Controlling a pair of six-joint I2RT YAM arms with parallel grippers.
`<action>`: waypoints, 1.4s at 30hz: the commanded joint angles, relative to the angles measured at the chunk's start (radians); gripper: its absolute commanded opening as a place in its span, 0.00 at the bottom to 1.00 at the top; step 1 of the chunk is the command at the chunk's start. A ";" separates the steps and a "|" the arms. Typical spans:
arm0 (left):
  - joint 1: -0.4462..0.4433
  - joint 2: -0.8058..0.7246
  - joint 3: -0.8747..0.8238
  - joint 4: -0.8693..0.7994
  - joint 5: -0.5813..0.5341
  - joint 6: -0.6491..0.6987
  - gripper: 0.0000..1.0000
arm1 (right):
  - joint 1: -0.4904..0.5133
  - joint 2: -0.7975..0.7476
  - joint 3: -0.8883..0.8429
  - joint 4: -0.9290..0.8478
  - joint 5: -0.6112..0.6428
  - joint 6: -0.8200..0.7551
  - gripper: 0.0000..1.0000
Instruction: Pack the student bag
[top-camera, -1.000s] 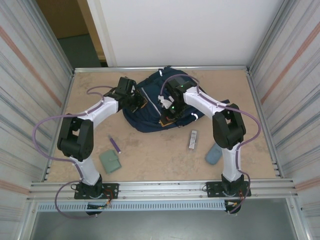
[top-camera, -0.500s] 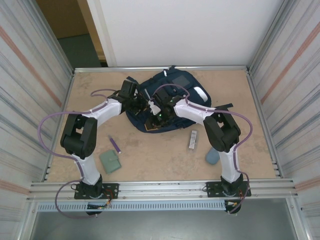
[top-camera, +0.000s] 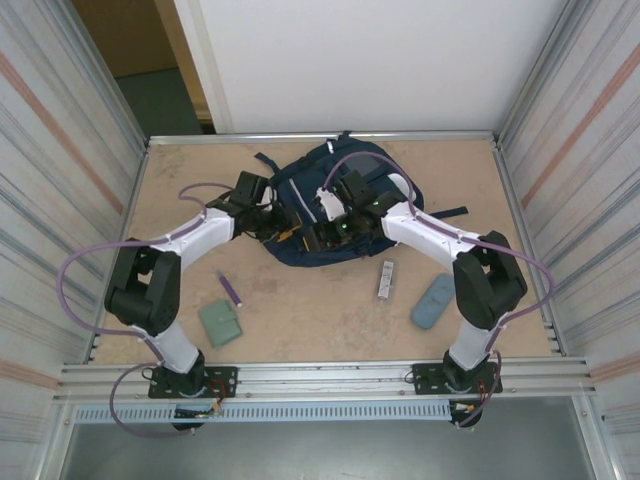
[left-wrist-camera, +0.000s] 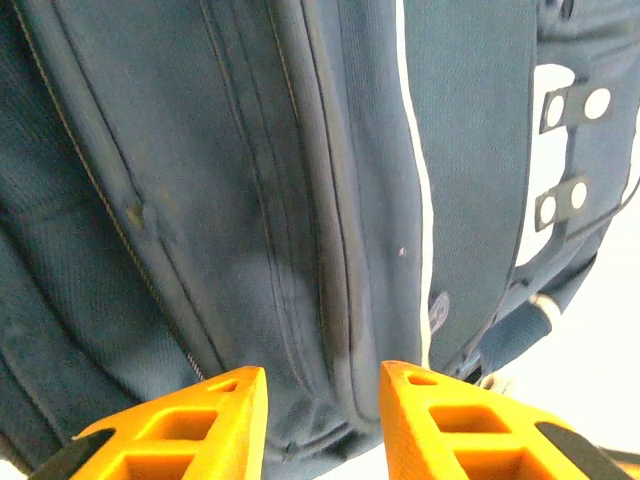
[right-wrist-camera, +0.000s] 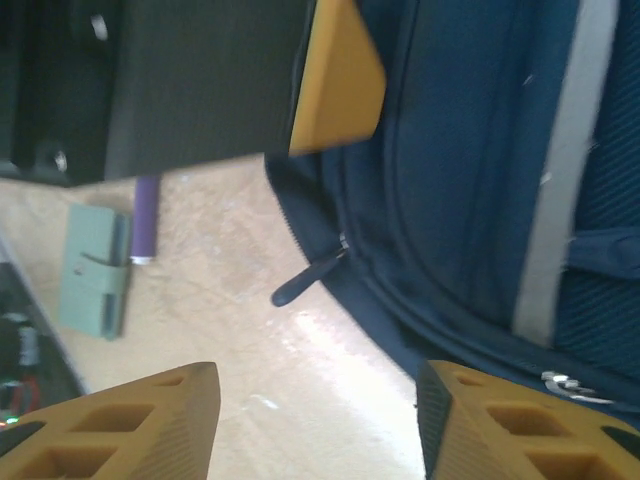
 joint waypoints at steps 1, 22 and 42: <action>-0.027 -0.052 -0.030 -0.062 0.037 0.083 0.34 | 0.009 0.011 0.054 -0.056 0.154 -0.165 0.57; 0.011 -0.268 -0.212 -0.033 0.036 0.125 0.38 | 0.138 0.218 0.040 0.241 0.597 -0.311 0.51; 0.080 -0.421 -0.315 0.242 0.113 0.313 0.47 | 0.168 0.010 -0.190 0.542 0.503 -0.364 0.00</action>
